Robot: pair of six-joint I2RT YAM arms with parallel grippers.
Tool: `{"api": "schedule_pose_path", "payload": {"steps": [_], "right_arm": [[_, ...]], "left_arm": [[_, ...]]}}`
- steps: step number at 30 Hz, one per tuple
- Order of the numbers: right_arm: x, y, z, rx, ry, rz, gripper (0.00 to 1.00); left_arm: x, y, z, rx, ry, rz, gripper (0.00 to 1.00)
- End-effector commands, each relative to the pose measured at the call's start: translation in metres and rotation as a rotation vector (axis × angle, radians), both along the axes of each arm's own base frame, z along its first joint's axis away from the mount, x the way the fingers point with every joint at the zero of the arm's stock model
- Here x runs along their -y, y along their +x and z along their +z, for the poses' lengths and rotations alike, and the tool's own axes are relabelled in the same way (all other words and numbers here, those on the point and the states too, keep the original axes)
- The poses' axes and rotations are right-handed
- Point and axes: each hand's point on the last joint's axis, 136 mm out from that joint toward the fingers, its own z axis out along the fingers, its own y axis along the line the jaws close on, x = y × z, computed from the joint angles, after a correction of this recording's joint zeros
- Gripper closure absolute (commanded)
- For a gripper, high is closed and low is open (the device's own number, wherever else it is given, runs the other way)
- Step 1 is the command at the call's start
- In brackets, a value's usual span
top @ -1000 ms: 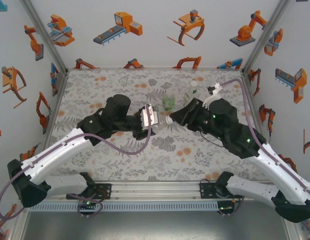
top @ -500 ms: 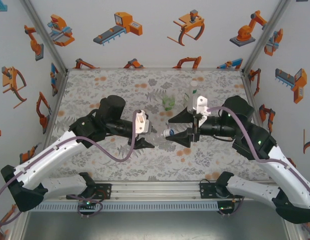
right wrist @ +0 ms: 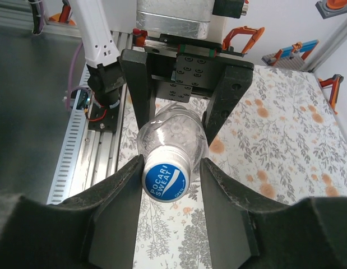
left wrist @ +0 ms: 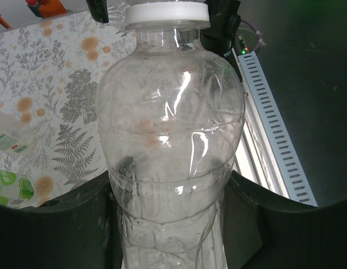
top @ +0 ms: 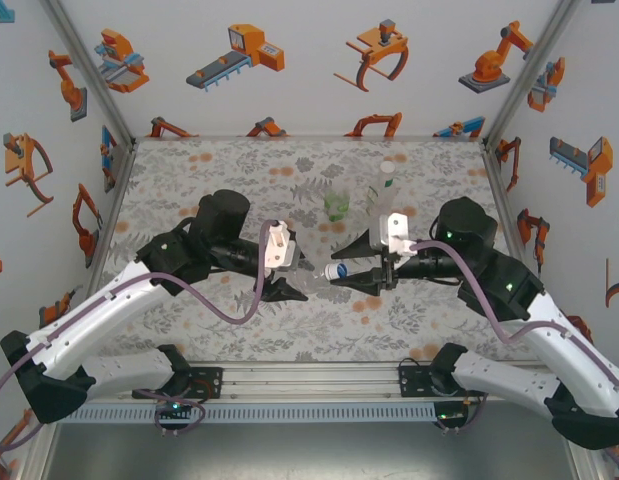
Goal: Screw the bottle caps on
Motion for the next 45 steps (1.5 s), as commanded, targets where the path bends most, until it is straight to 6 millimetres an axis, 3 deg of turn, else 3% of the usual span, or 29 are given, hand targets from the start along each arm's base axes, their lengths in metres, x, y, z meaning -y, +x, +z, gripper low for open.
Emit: {"api": "schedule_pose_path", "payload": {"steps": [1, 5, 7, 11, 14, 17, 20, 23, 25, 27, 35, 38, 41, 42, 45], "right_arm": [[0.003, -0.003, 0.012, 0.062, 0.049, 0.002, 0.57], [0.006, -0.006, 0.014, 0.071, 0.064, 0.004, 0.58], [0.006, -0.006, 0.014, 0.077, 0.072, 0.007, 0.65], [0.005, -0.006, 0.012, 0.072, 0.07, 0.009, 0.69], [0.004, -0.003, 0.014, 0.066, 0.083, -0.003, 0.82], [0.003, 0.02, 0.018, -0.019, 0.122, -0.128, 1.0], [0.004, 0.046, 0.02, -0.185, 0.181, -0.274, 1.0], [0.012, 0.081, 0.016, -0.462, 0.276, -0.471, 1.0], [0.026, 0.109, 0.001, -0.689, 0.33, -0.664, 1.0], [0.044, 0.129, -0.029, -0.941, 0.336, -0.88, 1.0], [0.053, 0.135, -0.087, -1.524, 0.423, -1.117, 1.0], [0.051, 0.135, -0.087, -1.578, 0.458, -1.097, 1.0], [0.052, 0.137, -0.077, -1.519, 0.473, -1.07, 1.0], [0.052, 0.137, -0.071, -1.464, 0.467, -1.055, 0.95], [0.055, 0.136, -0.047, -1.231, 0.425, -1.001, 0.62]], "left_arm": [[-0.004, -0.009, 0.017, 0.017, -0.044, -0.042, 1.0], [-0.003, -0.009, 0.02, 0.023, -0.057, -0.041, 1.0], [-0.003, -0.008, 0.022, 0.027, -0.068, -0.038, 1.0], [-0.001, -0.007, 0.024, 0.029, -0.081, -0.036, 1.0], [0.001, -0.005, 0.028, 0.03, -0.097, -0.027, 1.0], [0.004, 0.002, 0.031, 0.034, -0.118, 0.013, 1.0], [0.008, 0.018, 0.031, 0.053, -0.126, 0.101, 1.0], [0.008, 0.039, 0.028, 0.086, -0.107, 0.21, 1.0], [0.007, 0.052, 0.025, 0.109, -0.087, 0.276, 1.0], [0.007, 0.064, 0.024, 0.135, -0.07, 0.335, 1.0], [0.008, 0.106, 0.013, 0.184, 0.021, 0.516, 1.0], [0.007, 0.117, 0.012, 0.205, 0.042, 0.571, 1.0], [0.006, 0.118, 0.012, 0.218, 0.045, 0.574, 1.0], [0.006, 0.116, 0.013, 0.218, 0.041, 0.561, 1.0], [0.007, 0.104, 0.013, 0.21, 0.025, 0.505, 1.0]]}}
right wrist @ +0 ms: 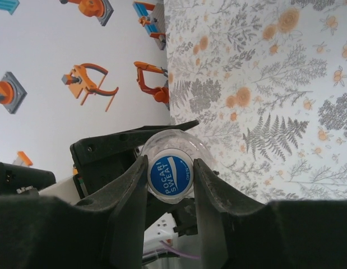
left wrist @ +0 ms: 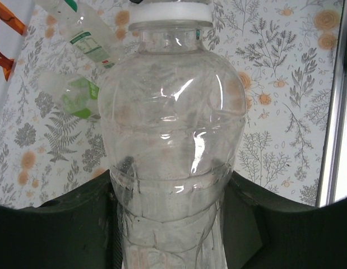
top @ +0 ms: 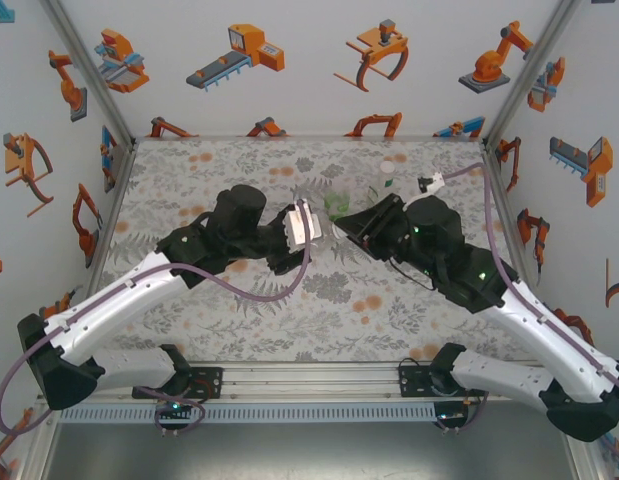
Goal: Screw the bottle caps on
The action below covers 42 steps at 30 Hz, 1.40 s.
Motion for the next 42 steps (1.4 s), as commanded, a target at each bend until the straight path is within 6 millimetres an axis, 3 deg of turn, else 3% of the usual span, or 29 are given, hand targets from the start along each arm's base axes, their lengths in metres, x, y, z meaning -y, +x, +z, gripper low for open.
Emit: {"api": "schedule_pose_path", "payload": {"steps": [1, 5, 9, 13, 18, 22, 28, 39, 42], "right_arm": [[0.007, -0.008, 0.031, 0.231, -0.113, 0.082, 0.56], [0.0, -0.031, 0.068, 0.594, -0.259, 0.265, 0.48], [-0.014, -0.077, 0.091, 0.967, -0.358, 0.524, 0.47], [-0.022, -0.12, 0.095, 1.25, -0.446, 0.769, 0.46], [-0.03, -0.156, 0.088, 1.421, -0.435, 1.006, 0.46], [-0.035, -0.159, 0.084, 1.462, -0.424, 1.051, 0.47], [-0.042, -0.148, 0.078, 1.464, -0.446, 1.028, 0.53], [-0.043, -0.146, 0.075, 1.463, -0.455, 1.016, 0.64], [-0.042, -0.144, 0.075, 1.455, -0.46, 1.008, 0.78]], "left_arm": [[-0.003, 0.002, 0.036, 0.077, -0.089, 0.0, 1.0], [-0.004, -0.027, 0.038, 0.038, -0.11, -0.13, 1.0], [-0.008, -0.062, 0.039, -0.015, -0.121, -0.294, 1.0], [-0.013, -0.088, 0.04, -0.072, -0.127, -0.413, 1.0], [-0.017, -0.105, 0.045, -0.129, -0.144, -0.484, 1.0], [-0.018, -0.107, 0.048, -0.14, -0.153, -0.492, 1.0], [-0.018, -0.097, 0.047, -0.114, -0.138, -0.433, 1.0], [-0.017, -0.096, 0.05, -0.097, -0.143, -0.435, 1.0], [-0.016, -0.096, 0.05, -0.094, -0.145, -0.435, 1.0]]}}
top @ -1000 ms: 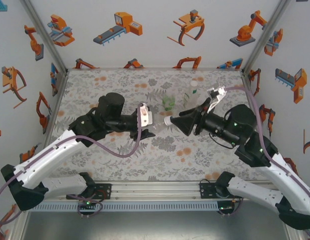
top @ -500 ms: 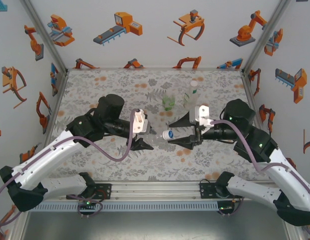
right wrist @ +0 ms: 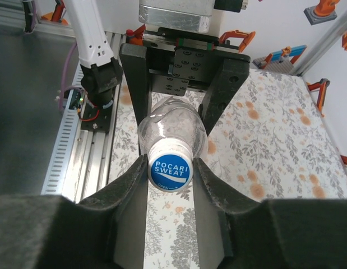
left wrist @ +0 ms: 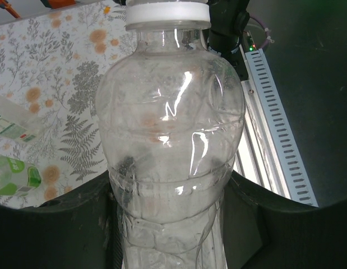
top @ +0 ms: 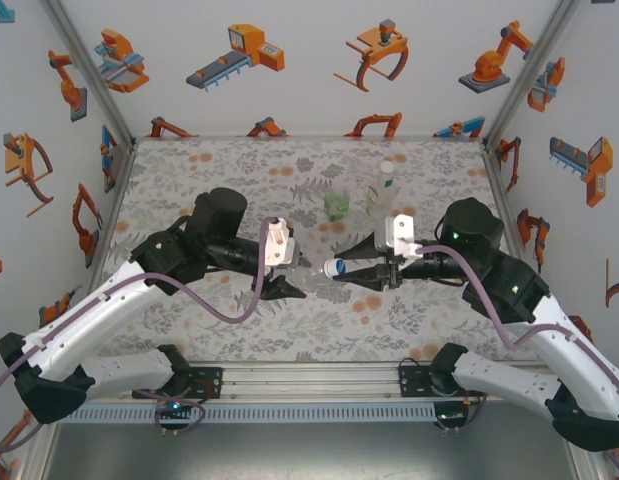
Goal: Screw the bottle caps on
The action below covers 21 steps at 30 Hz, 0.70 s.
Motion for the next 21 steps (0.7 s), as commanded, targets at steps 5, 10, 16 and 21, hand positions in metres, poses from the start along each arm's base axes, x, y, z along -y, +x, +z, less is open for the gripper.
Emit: {"api": "schedule_pose_path", "payload": {"steps": [5, 10, 16, 21], "right_arm": [[0.001, 0.03, 0.005, -0.137, 0.061, -0.183, 1.0], [0.012, 0.07, -0.002, -0.449, 0.175, -0.44, 1.0], [0.035, 0.107, -0.037, -0.856, 0.213, -0.767, 1.0], [0.036, 0.115, -0.052, -1.12, 0.275, -0.848, 1.0]], "left_arm": [[-0.001, 0.004, 0.017, 0.054, -0.043, 0.022, 1.0], [-0.001, 0.021, 0.012, 0.102, -0.036, 0.115, 1.0], [-0.001, 0.044, 0.012, 0.161, -0.031, 0.229, 1.0], [0.001, 0.051, 0.008, 0.173, -0.021, 0.25, 1.0]]}}
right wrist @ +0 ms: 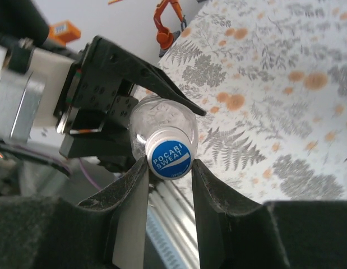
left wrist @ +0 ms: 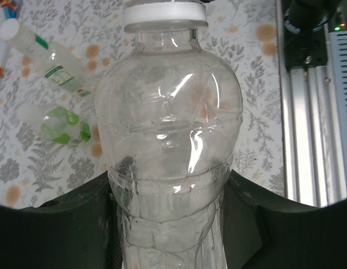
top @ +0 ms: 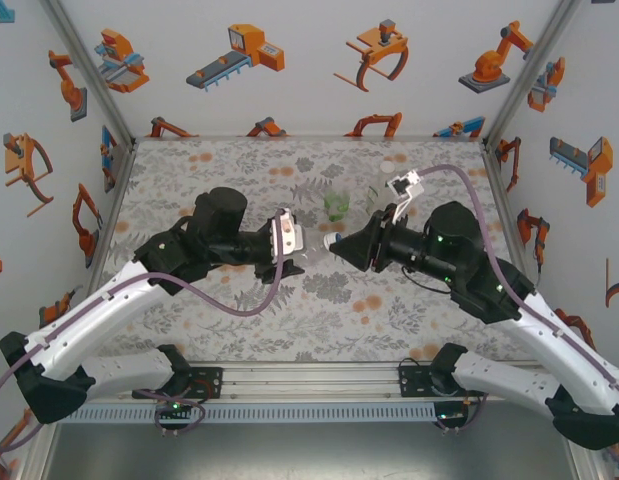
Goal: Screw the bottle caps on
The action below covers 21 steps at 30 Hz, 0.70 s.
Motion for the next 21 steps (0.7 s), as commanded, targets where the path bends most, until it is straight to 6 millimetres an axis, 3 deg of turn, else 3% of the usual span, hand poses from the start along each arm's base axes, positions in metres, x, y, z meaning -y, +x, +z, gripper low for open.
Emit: {"api": "schedule_pose_path", "payload": {"steps": [1, 4, 9, 12, 15, 21], "right_arm": [[0.021, 0.025, -0.021, -0.28, 0.084, -0.253, 1.0], [0.017, 0.026, -0.023, -0.374, 0.15, -0.275, 1.0], [0.014, 0.028, -0.01, -0.32, 0.185, -0.254, 1.0], [0.019, 0.03, -0.005, -0.268, 0.173, -0.271, 0.74], [0.021, 0.036, -0.001, -0.207, 0.165, -0.285, 0.56], [0.011, 0.046, 0.017, -0.065, 0.208, -0.265, 0.48]], "left_arm": [[0.003, -0.004, 0.019, 0.05, -0.064, -0.027, 1.0], [0.004, -0.003, 0.017, 0.045, -0.058, -0.027, 1.0], [0.005, 0.002, 0.015, 0.043, -0.055, 0.002, 1.0], [0.003, 0.012, 0.016, 0.046, -0.061, 0.064, 1.0], [0.002, 0.022, 0.02, 0.039, -0.087, 0.13, 1.0], [0.006, 0.022, 0.023, -0.007, -0.149, 0.141, 1.0]]}}
